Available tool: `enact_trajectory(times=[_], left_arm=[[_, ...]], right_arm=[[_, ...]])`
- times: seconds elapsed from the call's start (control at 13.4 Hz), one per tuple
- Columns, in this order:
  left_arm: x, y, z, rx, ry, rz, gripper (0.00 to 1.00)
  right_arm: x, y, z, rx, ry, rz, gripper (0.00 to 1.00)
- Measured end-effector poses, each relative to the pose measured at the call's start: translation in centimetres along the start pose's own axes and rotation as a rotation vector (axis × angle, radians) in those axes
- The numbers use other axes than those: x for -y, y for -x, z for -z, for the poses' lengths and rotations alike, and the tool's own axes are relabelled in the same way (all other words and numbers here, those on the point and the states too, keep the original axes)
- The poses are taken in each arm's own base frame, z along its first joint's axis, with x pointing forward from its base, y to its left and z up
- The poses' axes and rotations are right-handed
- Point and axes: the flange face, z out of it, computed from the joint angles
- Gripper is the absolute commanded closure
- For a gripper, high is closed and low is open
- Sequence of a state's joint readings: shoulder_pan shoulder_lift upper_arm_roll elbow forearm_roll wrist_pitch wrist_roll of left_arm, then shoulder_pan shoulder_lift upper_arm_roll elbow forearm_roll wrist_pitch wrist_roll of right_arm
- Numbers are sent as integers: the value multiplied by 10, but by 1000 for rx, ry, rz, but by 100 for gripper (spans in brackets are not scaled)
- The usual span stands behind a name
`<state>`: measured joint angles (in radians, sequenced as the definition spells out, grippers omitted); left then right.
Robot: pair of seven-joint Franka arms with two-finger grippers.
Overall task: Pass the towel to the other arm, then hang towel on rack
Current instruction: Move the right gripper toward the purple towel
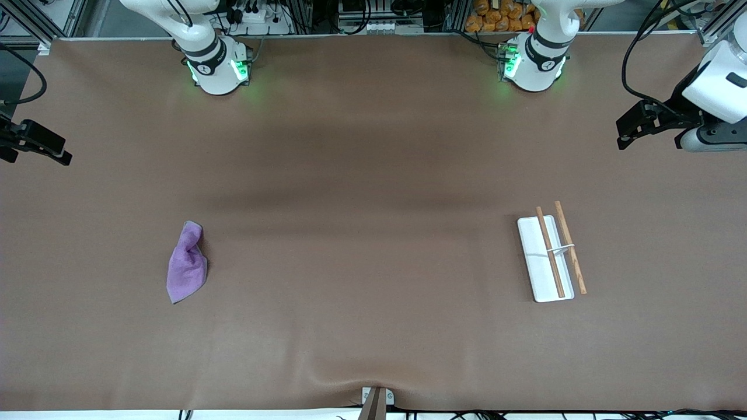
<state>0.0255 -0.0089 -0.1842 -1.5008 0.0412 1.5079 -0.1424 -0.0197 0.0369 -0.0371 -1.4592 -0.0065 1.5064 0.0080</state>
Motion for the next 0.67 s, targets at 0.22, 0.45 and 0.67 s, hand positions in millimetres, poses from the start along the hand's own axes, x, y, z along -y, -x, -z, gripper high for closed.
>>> enact_trajectory(times=[0.22,0.45,0.67], left_arm=[[10,2,-1,18,-3,18,0],[18,2,0,19,-3,31,0],[29,2,-2,37,5,47,0]], right_arm=[[0,0,0,0,0,0,0],[0,0,0,0,0,0,0],[0,0,0,0,0,1,0]])
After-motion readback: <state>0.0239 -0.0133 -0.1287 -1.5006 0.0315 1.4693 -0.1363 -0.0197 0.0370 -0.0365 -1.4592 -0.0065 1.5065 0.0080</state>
